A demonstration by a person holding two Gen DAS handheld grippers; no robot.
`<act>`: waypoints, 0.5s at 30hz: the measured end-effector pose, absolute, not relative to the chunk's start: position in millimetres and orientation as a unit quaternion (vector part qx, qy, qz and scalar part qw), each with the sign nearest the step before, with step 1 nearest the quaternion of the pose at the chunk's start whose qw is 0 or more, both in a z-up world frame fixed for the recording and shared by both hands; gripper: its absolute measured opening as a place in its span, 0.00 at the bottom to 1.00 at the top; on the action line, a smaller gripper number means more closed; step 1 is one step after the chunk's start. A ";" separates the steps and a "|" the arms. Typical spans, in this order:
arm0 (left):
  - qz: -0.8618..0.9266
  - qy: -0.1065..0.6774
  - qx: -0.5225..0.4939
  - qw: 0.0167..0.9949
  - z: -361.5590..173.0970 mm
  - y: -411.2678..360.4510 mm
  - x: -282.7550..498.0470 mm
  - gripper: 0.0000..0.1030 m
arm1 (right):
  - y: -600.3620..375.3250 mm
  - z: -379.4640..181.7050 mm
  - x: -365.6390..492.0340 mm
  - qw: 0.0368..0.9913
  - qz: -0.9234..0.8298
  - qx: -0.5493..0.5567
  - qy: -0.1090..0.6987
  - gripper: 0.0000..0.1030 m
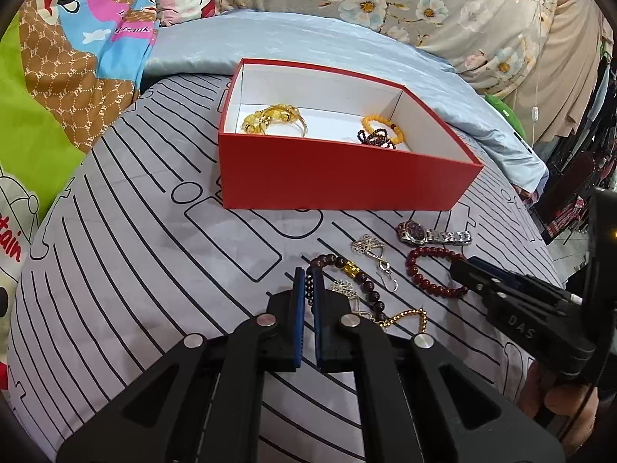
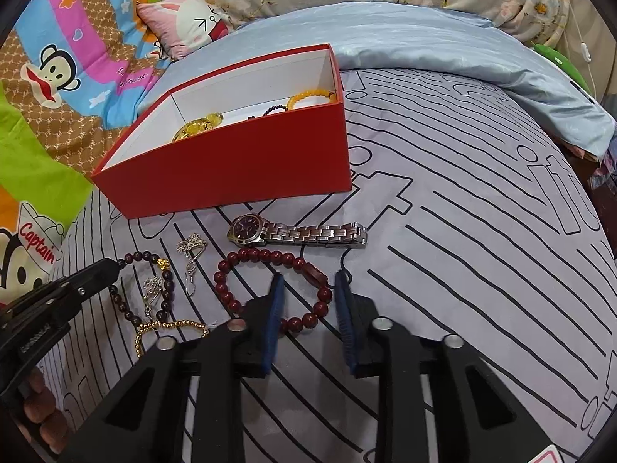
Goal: Organize jewelry
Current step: 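Grasp the dark bead bracelet with left gripper while right gripper grasps red bead bracelet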
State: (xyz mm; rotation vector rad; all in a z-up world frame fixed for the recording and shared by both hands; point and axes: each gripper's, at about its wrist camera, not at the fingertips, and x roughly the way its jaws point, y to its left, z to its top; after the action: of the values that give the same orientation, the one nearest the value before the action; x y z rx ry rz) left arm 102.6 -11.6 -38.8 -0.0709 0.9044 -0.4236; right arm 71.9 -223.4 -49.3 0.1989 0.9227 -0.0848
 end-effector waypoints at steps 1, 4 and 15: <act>-0.204 0.433 -0.035 0.877 -37.9 -11.5 102.3 0.03 | -223.3 -49.6 72.5 0.890 -0.041 0.094 0.444 0.14; -0.205 0.431 -0.033 0.878 -35.3 -11.9 100.3 0.03 | -224.4 -50.1 73.8 0.890 -0.039 0.097 0.444 0.09; -0.220 0.414 -0.042 0.882 -14.5 -10.2 91.4 0.03 | -222.5 -28.2 54.4 0.899 -0.027 0.115 0.421 0.07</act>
State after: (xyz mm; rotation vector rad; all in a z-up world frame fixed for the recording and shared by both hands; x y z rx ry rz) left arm 91.4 -10.2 -14.5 -0.0876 0.8627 -0.4581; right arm 54.4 -222.5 -28.2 0.2381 0.8719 -0.0555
